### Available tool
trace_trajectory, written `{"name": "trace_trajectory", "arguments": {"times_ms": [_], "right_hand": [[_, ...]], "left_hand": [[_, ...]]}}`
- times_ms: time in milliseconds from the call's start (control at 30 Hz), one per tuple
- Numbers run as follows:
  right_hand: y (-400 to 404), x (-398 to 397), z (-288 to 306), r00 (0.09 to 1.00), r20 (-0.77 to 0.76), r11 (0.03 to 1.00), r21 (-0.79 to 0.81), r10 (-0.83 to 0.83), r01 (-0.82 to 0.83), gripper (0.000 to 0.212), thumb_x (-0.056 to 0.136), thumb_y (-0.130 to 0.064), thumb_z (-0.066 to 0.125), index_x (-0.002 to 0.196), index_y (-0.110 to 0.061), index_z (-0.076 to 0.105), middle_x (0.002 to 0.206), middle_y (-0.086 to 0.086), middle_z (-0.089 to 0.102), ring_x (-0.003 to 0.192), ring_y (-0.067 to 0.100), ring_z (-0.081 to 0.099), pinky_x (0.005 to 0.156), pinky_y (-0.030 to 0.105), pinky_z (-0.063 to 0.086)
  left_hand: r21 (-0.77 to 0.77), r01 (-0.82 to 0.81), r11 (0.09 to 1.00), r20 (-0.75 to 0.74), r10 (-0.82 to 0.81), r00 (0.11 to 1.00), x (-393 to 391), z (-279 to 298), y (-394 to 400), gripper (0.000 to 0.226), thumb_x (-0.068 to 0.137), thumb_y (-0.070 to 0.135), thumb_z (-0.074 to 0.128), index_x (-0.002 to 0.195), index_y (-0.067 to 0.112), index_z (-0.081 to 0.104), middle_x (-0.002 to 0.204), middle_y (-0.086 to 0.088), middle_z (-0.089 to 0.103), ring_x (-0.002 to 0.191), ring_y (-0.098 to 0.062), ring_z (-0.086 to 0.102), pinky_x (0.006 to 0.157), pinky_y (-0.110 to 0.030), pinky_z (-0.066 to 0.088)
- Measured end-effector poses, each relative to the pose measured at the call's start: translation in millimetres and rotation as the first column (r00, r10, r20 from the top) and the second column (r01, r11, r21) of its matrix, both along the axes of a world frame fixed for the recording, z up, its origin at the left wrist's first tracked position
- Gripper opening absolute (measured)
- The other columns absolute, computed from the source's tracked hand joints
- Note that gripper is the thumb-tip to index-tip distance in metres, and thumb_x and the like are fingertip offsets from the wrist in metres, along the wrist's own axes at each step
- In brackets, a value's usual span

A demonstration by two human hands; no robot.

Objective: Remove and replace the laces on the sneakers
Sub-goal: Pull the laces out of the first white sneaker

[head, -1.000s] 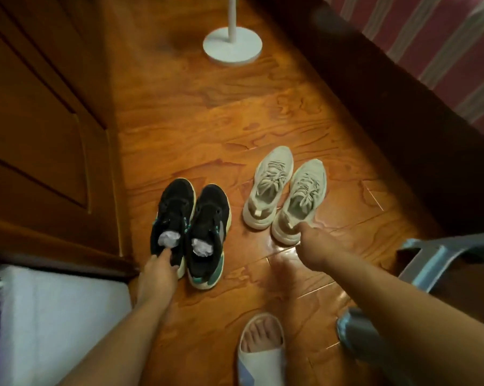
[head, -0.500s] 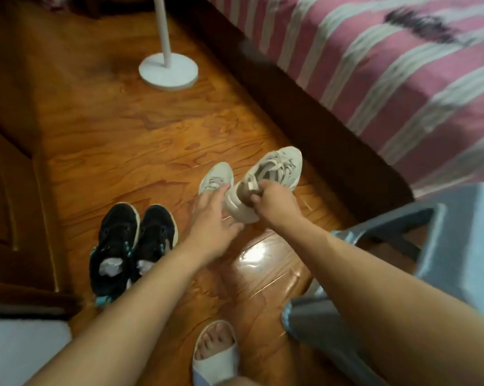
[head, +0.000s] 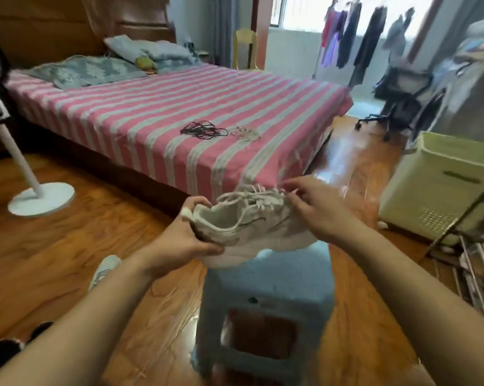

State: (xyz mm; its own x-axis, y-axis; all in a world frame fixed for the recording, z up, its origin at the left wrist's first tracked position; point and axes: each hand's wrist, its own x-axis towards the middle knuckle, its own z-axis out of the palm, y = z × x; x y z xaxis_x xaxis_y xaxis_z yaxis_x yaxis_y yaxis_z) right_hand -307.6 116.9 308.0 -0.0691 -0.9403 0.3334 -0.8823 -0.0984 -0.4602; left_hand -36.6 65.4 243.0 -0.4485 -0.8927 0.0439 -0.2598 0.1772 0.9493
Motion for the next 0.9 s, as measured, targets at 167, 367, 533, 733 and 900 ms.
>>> {"name": "trace_trajectory", "arguments": {"times_ms": [167,367,533,733,900], "right_hand": [[9,-36,-59,0.968,0.220,0.928,0.321,0.120,-0.188,0.026,0.096,-0.018,0.066,0.122,-0.017,0.070,0.114,-0.007,0.071,0.105,0.006,0.065,0.100,0.033,0.049],[-11,-44,-54,0.978,0.182,0.934,0.319,0.104,-0.159,0.017,0.091,-0.035,0.070,0.107,-0.028,0.072,0.087,-0.011,0.073,0.082,0.002,0.066,0.085,0.032,0.054],[-15,-33,-61,0.967,0.244,0.958,0.254,0.071,-0.135,0.006,0.087,-0.026,0.076,0.090,-0.023,0.072,0.074,-0.009,0.068,0.066,-0.006,0.059,0.062,0.013,0.039],[-18,-36,-40,0.846,0.533,0.954,0.246,0.013,-0.170,0.008,0.094,-0.021,0.070,0.089,-0.015,0.072,0.074,-0.004,0.066,0.064,0.004,0.056,0.062,0.021,0.049],[-20,-30,-36,0.627,0.770,0.942,0.285,-0.117,-0.174,0.016,0.096,-0.017,0.067,0.092,-0.002,0.071,0.081,0.007,0.065,0.073,0.016,0.056,0.069,0.031,0.049]], "left_hand": [[0.011,0.054,0.998,0.188,-0.055,0.981,-30,-17,-16,0.102,0.073,-0.015,0.076,0.150,0.037,0.032,0.141,0.001,0.046,0.127,-0.015,0.053,0.103,-0.025,0.048],[-0.376,0.036,0.926,0.318,0.093,0.944,-62,6,-20,0.070,0.079,0.006,0.063,0.142,0.032,0.050,0.126,0.010,0.047,0.115,-0.008,0.049,0.104,-0.028,0.043],[-0.421,0.036,0.906,0.358,0.129,0.925,-82,-11,-30,0.055,0.090,0.040,0.067,0.144,0.034,0.053,0.122,0.017,0.057,0.118,-0.018,0.050,0.103,-0.047,0.048],[-0.513,-0.020,0.858,0.298,0.200,0.934,-93,-23,-45,0.027,0.082,0.060,0.061,0.099,0.042,0.073,0.104,0.018,0.071,0.121,-0.018,0.056,0.108,-0.058,0.036],[-0.473,-0.096,0.876,0.176,0.201,0.964,-91,-25,-41,0.032,0.081,0.066,0.062,0.094,0.037,0.069,0.097,0.022,0.066,0.112,-0.016,0.059,0.099,-0.056,0.044]]}}
